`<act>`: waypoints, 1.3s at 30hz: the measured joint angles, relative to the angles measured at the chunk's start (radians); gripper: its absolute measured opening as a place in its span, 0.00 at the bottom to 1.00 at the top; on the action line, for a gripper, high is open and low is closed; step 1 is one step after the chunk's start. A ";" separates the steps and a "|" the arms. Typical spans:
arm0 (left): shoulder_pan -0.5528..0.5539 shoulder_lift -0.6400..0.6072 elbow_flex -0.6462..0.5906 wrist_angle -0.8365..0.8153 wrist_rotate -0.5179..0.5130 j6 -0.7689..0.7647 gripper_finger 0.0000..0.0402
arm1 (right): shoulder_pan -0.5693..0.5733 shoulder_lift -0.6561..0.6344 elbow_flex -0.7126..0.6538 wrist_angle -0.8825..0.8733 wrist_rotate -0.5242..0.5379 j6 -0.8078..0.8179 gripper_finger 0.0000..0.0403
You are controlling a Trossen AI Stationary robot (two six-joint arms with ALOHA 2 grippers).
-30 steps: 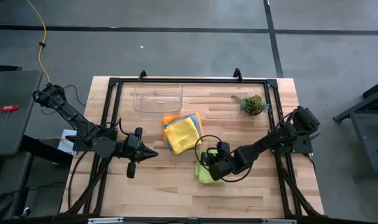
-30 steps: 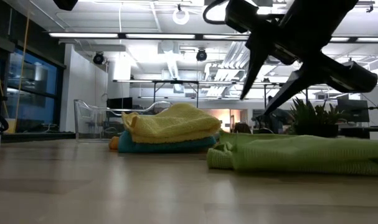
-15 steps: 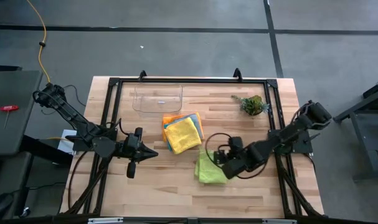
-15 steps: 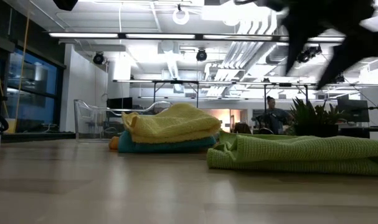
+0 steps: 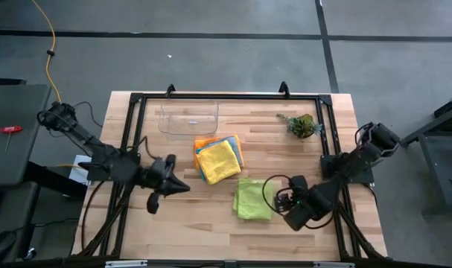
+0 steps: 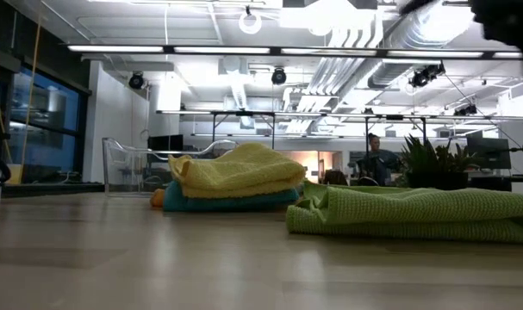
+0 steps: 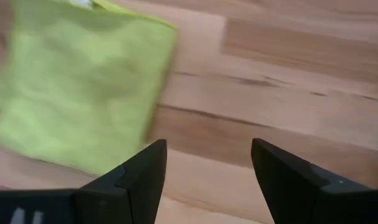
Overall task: Fold microfiber towels
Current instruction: Stack the green towel on the yellow towel
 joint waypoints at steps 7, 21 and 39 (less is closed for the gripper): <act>0.237 0.069 0.016 0.176 0.343 0.004 0.00 | 0.089 -0.077 -0.069 -0.033 -0.073 0.063 0.56; 0.237 -0.005 0.044 0.148 0.336 0.110 0.00 | 0.214 -0.471 -0.508 0.402 0.096 0.151 0.56; 0.253 -0.020 -0.213 0.568 0.288 0.027 0.00 | 0.023 -0.266 -0.637 0.953 0.166 0.016 0.56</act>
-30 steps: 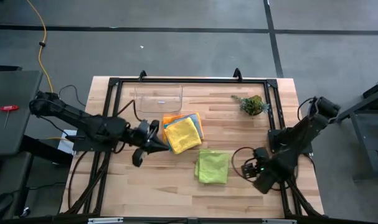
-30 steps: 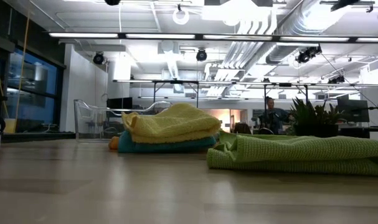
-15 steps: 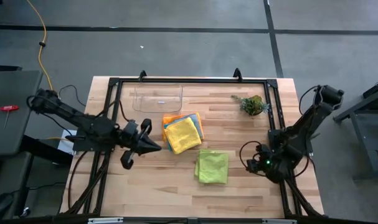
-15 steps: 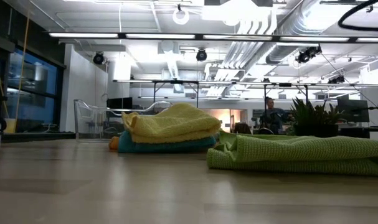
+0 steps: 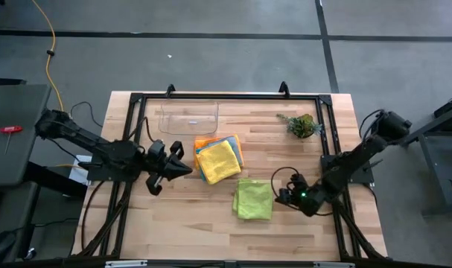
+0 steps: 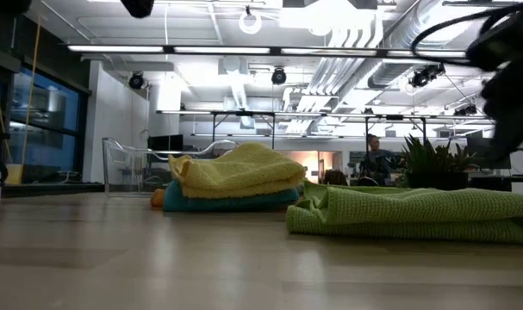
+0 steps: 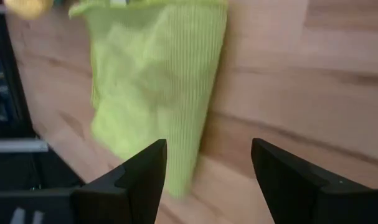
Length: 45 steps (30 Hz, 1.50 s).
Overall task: Fold microfiber towels
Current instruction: Stack the green towel on the yellow towel
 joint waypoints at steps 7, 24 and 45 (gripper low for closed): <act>0.137 -0.058 -0.019 -0.062 0.253 -0.011 0.00 | -0.131 0.134 0.000 0.168 -0.086 -0.004 0.56; 0.446 -0.350 -0.018 -0.441 0.566 -0.012 0.00 | -0.261 0.387 0.314 -0.066 -0.234 -0.097 0.56; 0.464 -0.350 -0.018 -0.436 0.413 -0.024 0.00 | -0.282 0.214 0.188 -0.202 -0.139 -0.231 0.00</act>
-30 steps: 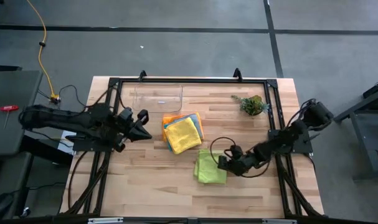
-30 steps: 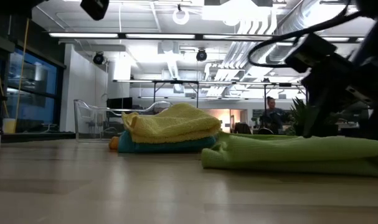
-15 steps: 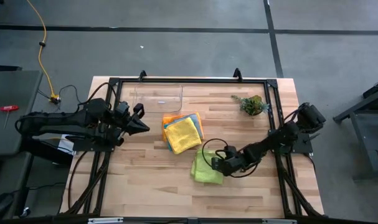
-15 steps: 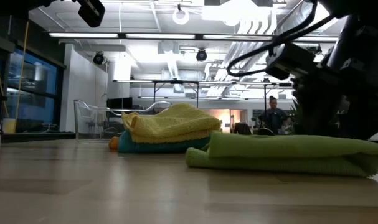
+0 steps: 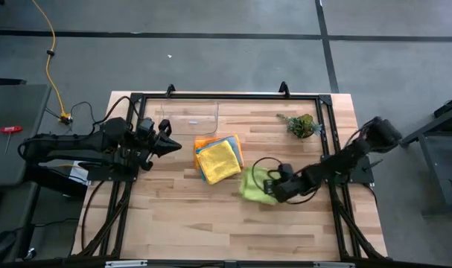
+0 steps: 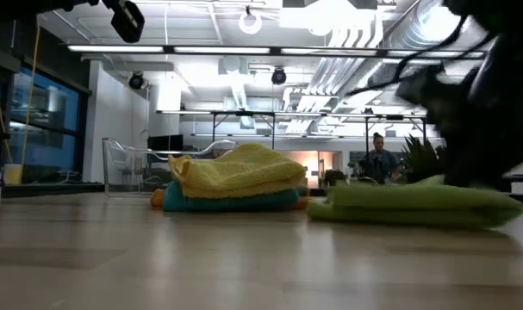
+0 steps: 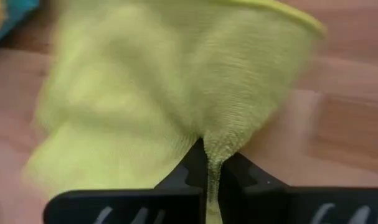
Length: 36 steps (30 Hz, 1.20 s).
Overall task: Fold microfiber towels
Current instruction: Stack the green towel on the yellow towel
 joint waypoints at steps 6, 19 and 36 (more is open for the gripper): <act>-0.002 0.000 0.000 0.070 -0.027 -0.048 0.00 | 0.020 -0.300 -0.019 -0.151 0.013 -0.106 0.00; -0.003 0.000 0.001 0.377 -0.023 -0.065 0.00 | -0.149 -0.370 0.267 -0.183 -0.069 -0.565 0.00; -0.003 0.000 0.001 0.404 0.034 -0.067 0.00 | -0.469 0.202 0.848 0.074 -0.477 -1.243 0.00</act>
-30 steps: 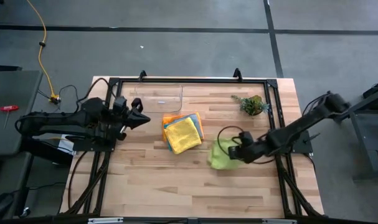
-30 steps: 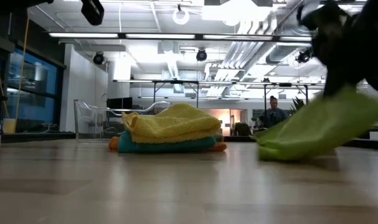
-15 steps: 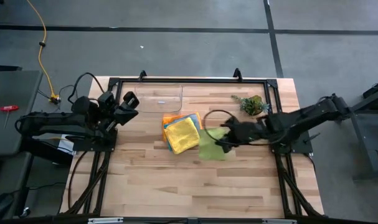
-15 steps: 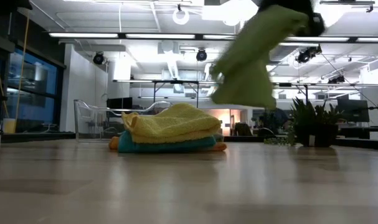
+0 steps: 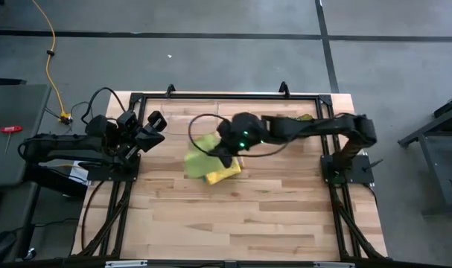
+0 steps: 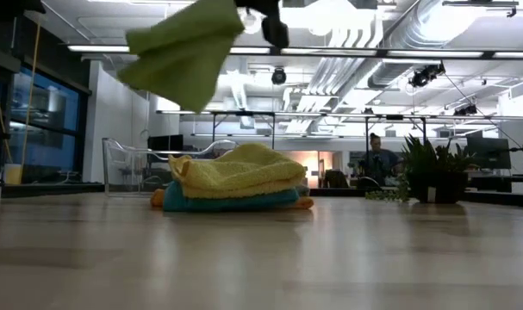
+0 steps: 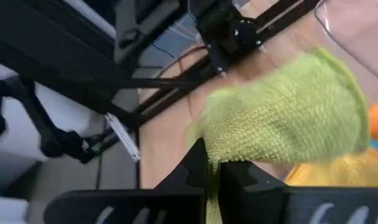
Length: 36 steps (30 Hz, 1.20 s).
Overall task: Fold microfiber towels
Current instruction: Stack the green towel on the yellow towel
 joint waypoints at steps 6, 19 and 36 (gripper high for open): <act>0.000 0.000 0.000 -0.002 0.005 -0.003 0.00 | -0.032 0.077 0.027 -0.214 -0.025 -0.046 0.00; 0.001 0.000 0.000 -0.002 0.007 0.000 0.00 | -0.125 0.076 -0.272 -0.161 0.032 0.129 0.00; 0.001 0.000 0.000 -0.003 -0.004 0.001 0.00 | -0.168 0.053 -0.276 -0.198 0.110 0.100 0.58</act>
